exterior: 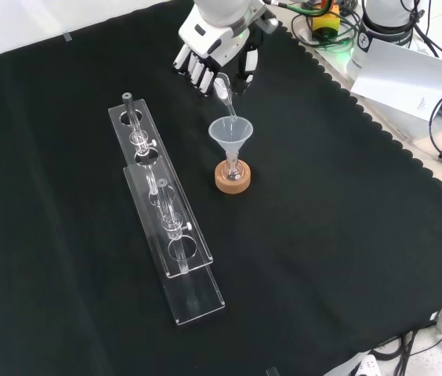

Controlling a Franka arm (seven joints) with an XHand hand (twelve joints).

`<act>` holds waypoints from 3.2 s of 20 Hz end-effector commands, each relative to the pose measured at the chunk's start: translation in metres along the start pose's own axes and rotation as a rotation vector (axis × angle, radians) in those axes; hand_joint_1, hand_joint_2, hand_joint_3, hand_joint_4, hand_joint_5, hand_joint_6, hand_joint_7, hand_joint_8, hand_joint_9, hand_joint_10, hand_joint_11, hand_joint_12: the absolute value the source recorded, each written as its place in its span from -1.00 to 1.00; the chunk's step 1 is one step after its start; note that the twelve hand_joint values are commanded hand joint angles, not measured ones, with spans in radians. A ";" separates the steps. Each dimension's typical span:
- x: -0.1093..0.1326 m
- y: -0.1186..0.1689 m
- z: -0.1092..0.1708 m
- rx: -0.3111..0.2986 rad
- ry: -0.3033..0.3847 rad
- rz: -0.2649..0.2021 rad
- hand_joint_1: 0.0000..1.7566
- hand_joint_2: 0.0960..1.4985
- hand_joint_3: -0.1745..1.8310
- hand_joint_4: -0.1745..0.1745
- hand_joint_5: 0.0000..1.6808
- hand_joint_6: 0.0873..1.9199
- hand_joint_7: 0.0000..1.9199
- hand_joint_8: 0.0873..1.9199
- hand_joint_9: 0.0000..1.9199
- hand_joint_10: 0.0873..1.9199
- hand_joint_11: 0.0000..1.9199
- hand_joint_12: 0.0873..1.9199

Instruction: Pour all the NaCl from the weighing funnel into the round-bottom flask.

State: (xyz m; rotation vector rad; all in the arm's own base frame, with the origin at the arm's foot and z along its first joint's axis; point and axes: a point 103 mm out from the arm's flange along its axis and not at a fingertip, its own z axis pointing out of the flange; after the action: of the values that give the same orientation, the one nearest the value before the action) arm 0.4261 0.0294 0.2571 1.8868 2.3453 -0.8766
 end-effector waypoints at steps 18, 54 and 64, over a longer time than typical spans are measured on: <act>0.001 0.003 -0.008 0.056 -0.054 0.012 0.23 -0.14 -0.08 0.79 0.30 0.03 -0.17 -0.30 -0.01 -0.49 -0.52 0.30; 0.012 0.006 -0.027 0.107 -0.246 0.009 0.23 -0.15 -0.07 0.85 0.30 0.02 -0.18 -0.30 -0.02 -0.50 -0.53 0.30; 0.017 0.007 -0.035 0.118 -0.296 0.015 0.23 -0.15 -0.07 0.86 0.30 0.02 -0.20 -0.30 -0.04 -0.51 -0.54 0.30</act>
State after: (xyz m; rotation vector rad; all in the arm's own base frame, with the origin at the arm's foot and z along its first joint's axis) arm 0.4386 0.0582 0.2760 1.6850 2.1638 -1.2077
